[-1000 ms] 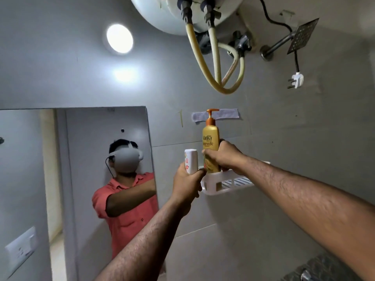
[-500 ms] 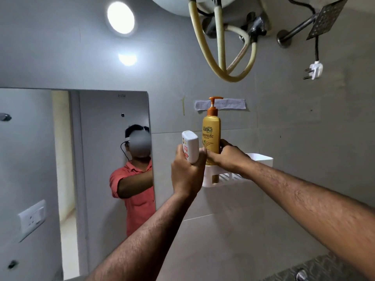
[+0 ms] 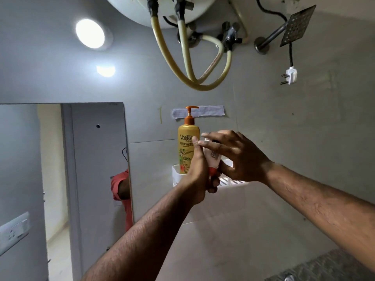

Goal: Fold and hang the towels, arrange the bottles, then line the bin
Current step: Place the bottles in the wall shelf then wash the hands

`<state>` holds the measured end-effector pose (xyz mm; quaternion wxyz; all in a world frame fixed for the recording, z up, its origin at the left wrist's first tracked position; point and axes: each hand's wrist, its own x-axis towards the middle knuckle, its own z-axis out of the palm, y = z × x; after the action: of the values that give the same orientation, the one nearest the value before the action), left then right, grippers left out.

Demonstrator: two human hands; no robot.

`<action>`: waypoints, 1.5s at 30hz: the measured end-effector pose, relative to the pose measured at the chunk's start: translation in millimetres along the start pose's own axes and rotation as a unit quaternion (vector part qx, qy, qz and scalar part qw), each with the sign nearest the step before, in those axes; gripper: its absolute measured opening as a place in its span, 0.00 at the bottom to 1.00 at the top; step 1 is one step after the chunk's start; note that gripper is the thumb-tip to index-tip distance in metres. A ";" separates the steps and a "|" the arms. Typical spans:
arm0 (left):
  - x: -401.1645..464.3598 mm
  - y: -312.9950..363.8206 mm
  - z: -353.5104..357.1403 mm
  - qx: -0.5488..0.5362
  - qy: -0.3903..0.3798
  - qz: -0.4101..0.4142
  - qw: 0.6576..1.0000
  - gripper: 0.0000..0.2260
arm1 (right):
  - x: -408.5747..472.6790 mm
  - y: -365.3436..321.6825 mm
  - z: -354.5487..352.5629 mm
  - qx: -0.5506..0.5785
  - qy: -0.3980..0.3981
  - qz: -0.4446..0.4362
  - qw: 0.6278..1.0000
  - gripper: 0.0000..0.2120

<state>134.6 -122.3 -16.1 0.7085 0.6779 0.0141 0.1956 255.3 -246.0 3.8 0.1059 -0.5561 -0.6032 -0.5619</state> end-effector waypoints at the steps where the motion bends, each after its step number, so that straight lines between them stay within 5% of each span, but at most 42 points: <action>1: 0.7 -0.2 0.4 0.000 -0.017 -0.017 1.000 0.42 | -2.6 4.5 -3.8 -0.019 -0.011 -0.018 1.000 0.31; 6: 8.8 2.6 -4.3 -0.009 -0.096 -0.010 0.995 0.52 | -12.4 26.6 -8.0 -0.126 -0.025 -0.070 0.989 0.20; 10: 6.4 4.1 -7.6 0.018 -0.026 0.058 0.998 0.45 | -13.9 21.6 -0.5 0.023 -0.006 0.212 0.977 0.18; 13: 5.9 -1.6 -14.8 0.145 0.190 0.206 0.949 0.27 | -1.5 16.6 6.7 0.258 0.011 0.449 0.856 0.17; 15: 11.2 -2.8 -26.8 0.282 0.358 0.308 0.835 0.17 | 5.8 19.1 15.2 0.360 0.033 0.495 0.790 0.17; 17: 17.1 -0.1 -38.7 0.370 0.416 0.326 0.764 0.21 | 11.4 21.4 24.1 0.419 0.055 0.519 0.743 0.21; 21: 30.3 -2.1 -49.3 0.481 0.342 0.208 0.780 0.49 | 27.6 20.0 43.3 0.510 0.102 0.562 0.643 0.13; 24: 41.9 -8.2 -49.0 0.495 0.329 0.157 0.789 0.43 | 37.5 19.9 52.3 0.523 0.094 0.593 0.605 0.14; 27: 46.6 -9.3 -51.7 0.486 0.322 0.144 0.800 0.30 | 42.5 18.5 55.6 0.522 0.032 0.587 0.618 0.18; 33: 42.8 -5.2 -64.5 0.461 0.264 0.135 0.836 0.25 | 41.0 14.6 56.5 0.521 -0.074 0.495 0.692 0.19; 37: 39.2 -6.2 -65.5 0.443 0.255 0.136 0.849 0.23 | 33.2 13.6 57.3 0.499 -0.078 0.478 0.719 0.20; 45: 46.8 -20.7 -63.9 0.498 0.227 0.138 0.826 0.26 | 5.6 26.2 51.6 0.482 -0.245 0.441 0.717 0.18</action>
<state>164.9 -47.5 -29.7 0.2175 0.8698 0.1769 0.4061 299.7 -208.4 4.9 0.4435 -0.7511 -0.4839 0.0708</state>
